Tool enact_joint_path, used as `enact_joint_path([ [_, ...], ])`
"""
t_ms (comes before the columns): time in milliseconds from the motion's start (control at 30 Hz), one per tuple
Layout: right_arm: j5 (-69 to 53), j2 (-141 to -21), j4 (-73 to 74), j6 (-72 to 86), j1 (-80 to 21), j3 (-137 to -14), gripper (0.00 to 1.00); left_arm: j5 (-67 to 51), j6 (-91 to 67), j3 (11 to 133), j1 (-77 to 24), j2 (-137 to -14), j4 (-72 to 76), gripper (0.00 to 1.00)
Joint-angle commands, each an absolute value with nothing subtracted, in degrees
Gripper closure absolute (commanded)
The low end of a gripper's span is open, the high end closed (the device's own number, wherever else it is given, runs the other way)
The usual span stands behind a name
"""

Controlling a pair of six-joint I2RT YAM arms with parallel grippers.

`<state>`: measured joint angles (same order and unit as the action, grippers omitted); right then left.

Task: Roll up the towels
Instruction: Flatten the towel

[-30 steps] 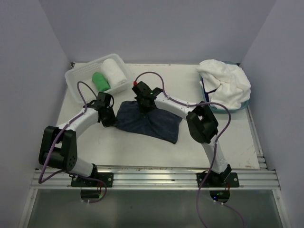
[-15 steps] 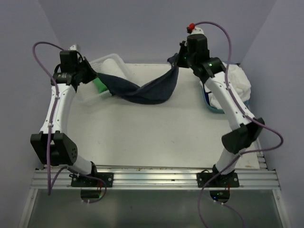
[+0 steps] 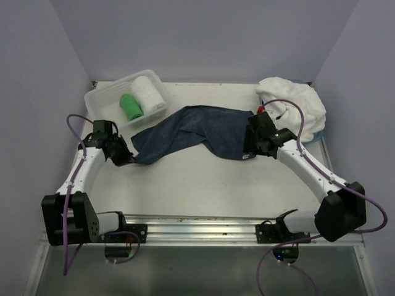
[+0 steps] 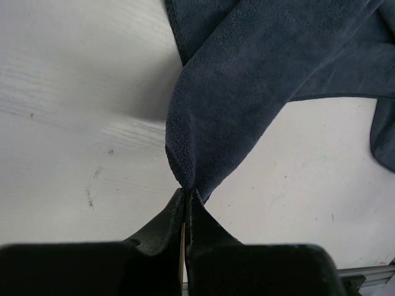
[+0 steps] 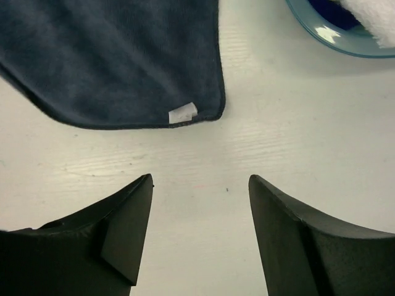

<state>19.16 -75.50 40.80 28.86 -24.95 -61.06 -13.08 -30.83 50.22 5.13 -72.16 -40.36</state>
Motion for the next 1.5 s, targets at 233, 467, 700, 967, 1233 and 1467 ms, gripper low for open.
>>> enact_joint_path([
  [233,15.83,-82.26,40.17,27.6,-15.38,-67.41,0.45,-12.66,-29.53,50.8,5.27,-72.51,-36.48,1.0],
  [467,12.13,-89.29,39.03,27.77,-13.19,-67.15,0.53,-13.1,-29.36,52.2,5.27,-74.44,-35.42,1.0],
  [700,14.41,-96.94,38.94,26.63,-8.09,-71.19,0.51,-13.01,-29.18,53.52,5.27,-75.5,-35.33,1.0],
  [967,16.78,-104.32,36.13,25.75,-4.14,-79.36,0.5,-13.97,-29.62,54.05,5.27,-76.55,-34.72,1.0],
  [1233,15.56,-107.15,35.07,25.05,-3.08,-84.2,0.49,-13.18,-29.44,53.88,5.27,-75.76,-34.98,1.0],
  [1467,12.3,-96.97,33.92,25.13,-8.77,-76.04,0.35,-11.52,-29.27,53.96,5.36,-74.97,-35.86,1.0],
])
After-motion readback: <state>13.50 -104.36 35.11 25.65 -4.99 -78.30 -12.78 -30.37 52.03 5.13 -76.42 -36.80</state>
